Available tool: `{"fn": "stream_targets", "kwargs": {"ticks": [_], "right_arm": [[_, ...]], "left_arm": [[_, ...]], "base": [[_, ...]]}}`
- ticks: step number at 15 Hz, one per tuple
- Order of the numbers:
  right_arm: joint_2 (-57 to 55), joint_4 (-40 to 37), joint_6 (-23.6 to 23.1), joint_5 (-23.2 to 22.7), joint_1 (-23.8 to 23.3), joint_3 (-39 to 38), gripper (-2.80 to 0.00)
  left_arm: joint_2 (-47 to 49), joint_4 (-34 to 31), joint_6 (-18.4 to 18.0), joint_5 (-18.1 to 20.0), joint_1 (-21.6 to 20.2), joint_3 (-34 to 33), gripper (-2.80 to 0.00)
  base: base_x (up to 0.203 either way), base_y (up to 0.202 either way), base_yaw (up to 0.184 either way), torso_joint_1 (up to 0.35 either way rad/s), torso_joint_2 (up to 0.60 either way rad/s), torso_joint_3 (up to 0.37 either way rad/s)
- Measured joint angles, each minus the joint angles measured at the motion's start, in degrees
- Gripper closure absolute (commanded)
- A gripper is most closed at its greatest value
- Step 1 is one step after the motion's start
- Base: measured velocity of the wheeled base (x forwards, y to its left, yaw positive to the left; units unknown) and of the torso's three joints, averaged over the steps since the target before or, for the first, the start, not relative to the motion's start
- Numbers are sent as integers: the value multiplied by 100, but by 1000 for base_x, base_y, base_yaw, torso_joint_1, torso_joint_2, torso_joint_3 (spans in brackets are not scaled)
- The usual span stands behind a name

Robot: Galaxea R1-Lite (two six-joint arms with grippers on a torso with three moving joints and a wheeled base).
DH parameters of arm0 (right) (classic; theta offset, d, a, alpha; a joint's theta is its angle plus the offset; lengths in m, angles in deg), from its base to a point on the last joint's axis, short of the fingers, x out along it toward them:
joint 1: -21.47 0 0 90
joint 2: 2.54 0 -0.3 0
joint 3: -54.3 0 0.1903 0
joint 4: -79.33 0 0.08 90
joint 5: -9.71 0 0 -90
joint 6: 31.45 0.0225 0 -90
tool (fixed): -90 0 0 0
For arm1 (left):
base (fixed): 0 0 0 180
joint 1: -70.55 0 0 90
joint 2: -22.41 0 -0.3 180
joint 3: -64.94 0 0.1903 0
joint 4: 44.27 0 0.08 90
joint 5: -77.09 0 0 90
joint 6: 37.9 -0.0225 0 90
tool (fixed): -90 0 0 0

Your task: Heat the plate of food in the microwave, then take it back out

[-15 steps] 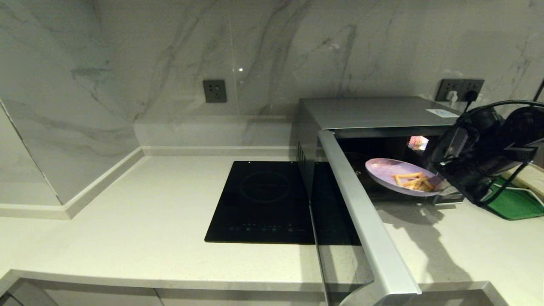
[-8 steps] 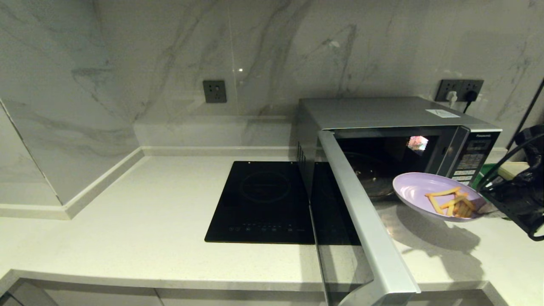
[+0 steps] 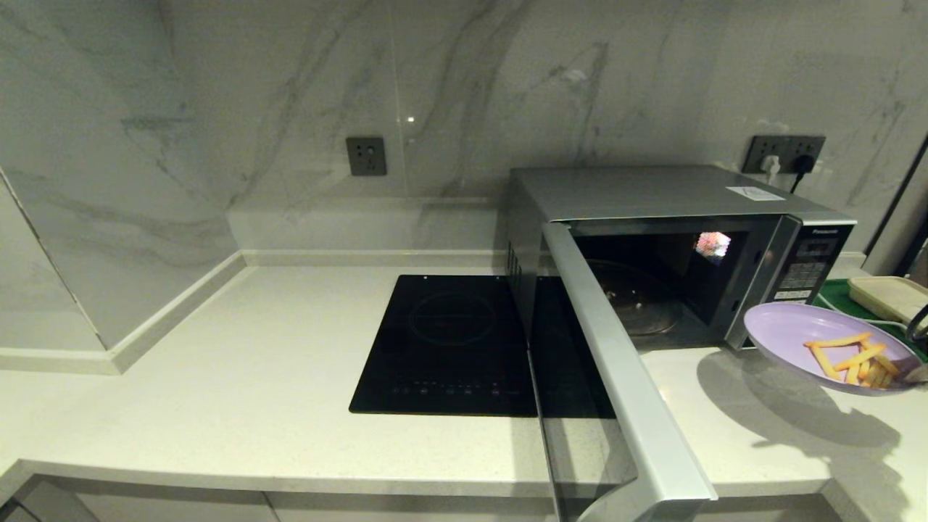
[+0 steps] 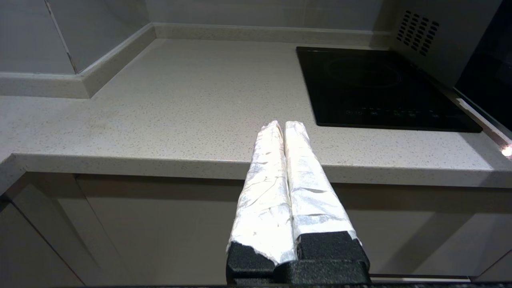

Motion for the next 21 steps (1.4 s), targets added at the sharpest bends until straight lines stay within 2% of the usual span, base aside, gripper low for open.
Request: {"fn": "stream_targets", "kwargs": {"ticks": [4, 9, 14, 17, 21], "right_arm": [[-359, 382, -271, -174, -770, -3, 0], [-881, 757, -585, -194, -1332, -22, 0], [-1301, 799, -717, -433, -1680, 20, 0], [-1560, 1296, -834, -435, -1869, -4, 0], [-1868, 1430, -1070, -625, -2083, 24, 0]], "left_arm": [[0, 0, -3, 0, 0, 0, 0], [0, -1, -1, -2, 0, 0, 0], [0, -1, -3, -5, 0, 0, 0], [0, -1, -1, 0, 0, 0, 0], [0, 1, -4, 1, 0, 0, 0]], "base": [[0, 0, 0, 0, 0, 0], [0, 0, 0, 0, 0, 0], [0, 0, 0, 0, 0, 0], [0, 0, 0, 0, 0, 0], [0, 0, 0, 0, 0, 0]]}}
